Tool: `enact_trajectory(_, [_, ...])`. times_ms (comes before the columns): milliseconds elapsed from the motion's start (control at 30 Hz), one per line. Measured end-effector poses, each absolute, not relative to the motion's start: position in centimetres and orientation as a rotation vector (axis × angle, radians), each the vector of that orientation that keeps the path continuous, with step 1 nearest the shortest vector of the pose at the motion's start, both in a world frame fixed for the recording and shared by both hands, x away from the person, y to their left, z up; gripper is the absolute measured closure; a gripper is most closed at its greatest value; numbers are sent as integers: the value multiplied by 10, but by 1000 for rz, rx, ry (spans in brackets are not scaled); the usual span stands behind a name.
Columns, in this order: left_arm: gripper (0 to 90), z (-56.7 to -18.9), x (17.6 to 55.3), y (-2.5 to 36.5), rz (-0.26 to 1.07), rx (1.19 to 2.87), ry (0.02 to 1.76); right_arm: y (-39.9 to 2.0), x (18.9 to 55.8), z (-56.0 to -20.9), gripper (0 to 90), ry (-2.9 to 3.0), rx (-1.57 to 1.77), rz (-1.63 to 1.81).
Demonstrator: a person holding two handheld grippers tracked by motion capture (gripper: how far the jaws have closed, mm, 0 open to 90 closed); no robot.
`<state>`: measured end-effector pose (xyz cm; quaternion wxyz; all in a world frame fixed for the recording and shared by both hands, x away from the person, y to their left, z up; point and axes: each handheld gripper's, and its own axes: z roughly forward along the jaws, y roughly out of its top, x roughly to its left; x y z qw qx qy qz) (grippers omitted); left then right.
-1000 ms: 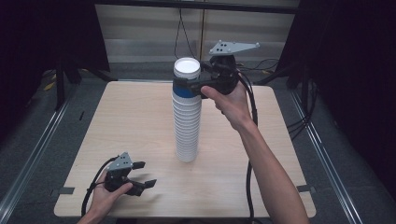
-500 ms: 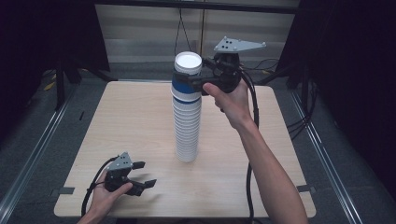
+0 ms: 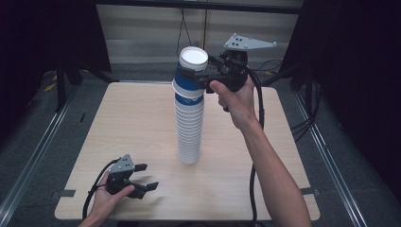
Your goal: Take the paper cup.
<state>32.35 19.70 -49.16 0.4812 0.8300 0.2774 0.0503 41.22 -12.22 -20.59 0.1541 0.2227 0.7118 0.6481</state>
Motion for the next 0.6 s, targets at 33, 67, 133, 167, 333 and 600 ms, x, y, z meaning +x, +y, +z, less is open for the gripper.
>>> enact_trajectory(33, [159,-492,324,197,124,2025,677,-123,412,-206,279,2031,643,1864])
enact_trajectory(67, [159,-491,324,198,124,2024,677,-123,412,-205,280,2027,648,1872])
enact_trajectory(133, [159,-491,323,198,123,2021,678,-123,411,-204,280,2022,653,1872])
enact_trajectory(167, [159,-491,323,198,123,2022,679,-123,411,-204,280,2018,655,1873])
enact_trajectory(333, [159,-492,323,198,122,2022,679,-123,409,-202,282,2006,656,1888])
enact_trajectory(600, [159,-492,323,198,123,2021,679,-125,407,-197,283,1953,653,1896])
